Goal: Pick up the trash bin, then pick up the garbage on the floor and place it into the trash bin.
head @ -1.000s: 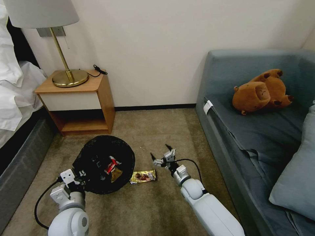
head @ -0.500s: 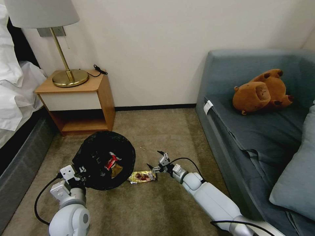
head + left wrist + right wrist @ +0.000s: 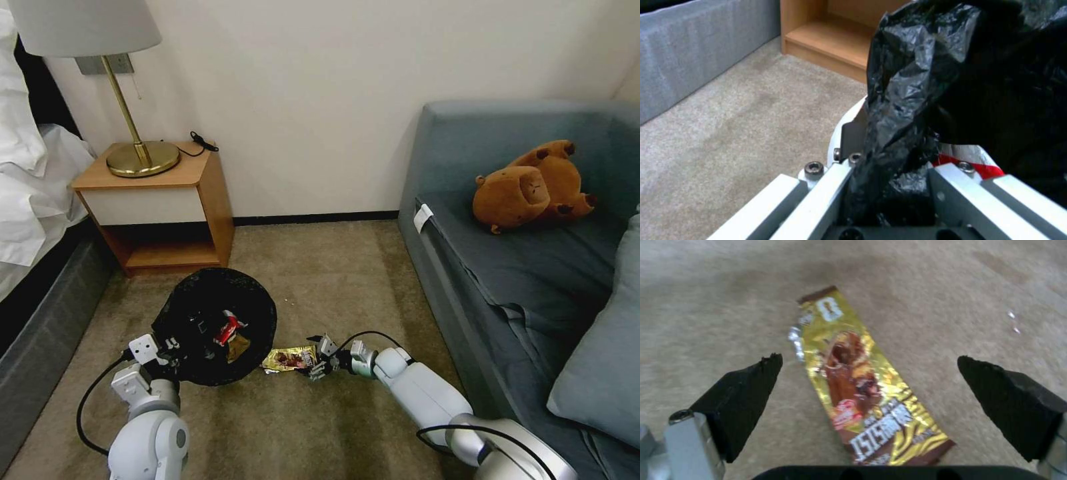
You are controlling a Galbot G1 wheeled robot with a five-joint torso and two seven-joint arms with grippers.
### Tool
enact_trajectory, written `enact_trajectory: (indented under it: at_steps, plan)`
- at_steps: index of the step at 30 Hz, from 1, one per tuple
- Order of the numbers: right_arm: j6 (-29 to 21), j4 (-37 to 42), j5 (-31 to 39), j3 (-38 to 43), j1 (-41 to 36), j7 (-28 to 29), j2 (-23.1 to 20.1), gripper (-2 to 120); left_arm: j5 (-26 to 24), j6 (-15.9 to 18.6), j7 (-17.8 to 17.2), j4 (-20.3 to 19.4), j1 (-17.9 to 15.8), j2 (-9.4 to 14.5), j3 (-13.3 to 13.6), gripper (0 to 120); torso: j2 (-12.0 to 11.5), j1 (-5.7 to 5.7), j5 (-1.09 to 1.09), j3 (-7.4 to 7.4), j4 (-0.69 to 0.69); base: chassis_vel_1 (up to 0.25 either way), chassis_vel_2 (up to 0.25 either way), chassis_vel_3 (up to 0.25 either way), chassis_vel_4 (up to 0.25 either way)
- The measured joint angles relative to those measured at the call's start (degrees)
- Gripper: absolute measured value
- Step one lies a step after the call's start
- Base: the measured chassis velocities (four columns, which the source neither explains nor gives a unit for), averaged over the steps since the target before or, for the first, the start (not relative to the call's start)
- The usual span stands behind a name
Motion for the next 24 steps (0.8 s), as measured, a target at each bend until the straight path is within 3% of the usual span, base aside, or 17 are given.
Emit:
enact_trajectory:
  at_steps: [8, 24]
  plan:
    - [-5.48, -0.85, -4.00, 0.26, 0.15, 6.13, 1.57, 100, 1.18, -0.12, -0.03, -0.77, 0.36, -1.03, 0.79, 1, 0.00, 0.00, 0.00, 0.00, -0.01, 0.000, 0.000, 0.000, 0.000]
    - [-12.86, -4.01, -6.97, 2.22, 1.51, 5.77, 5.29, 100, 1.55, -0.43, -0.09, -2.10, 1.56, -1.44, 0.59, 1, 0.00, 0.00, 0.00, 0.00, -0.01, 0.000, 0.000, 0.000, 0.000]
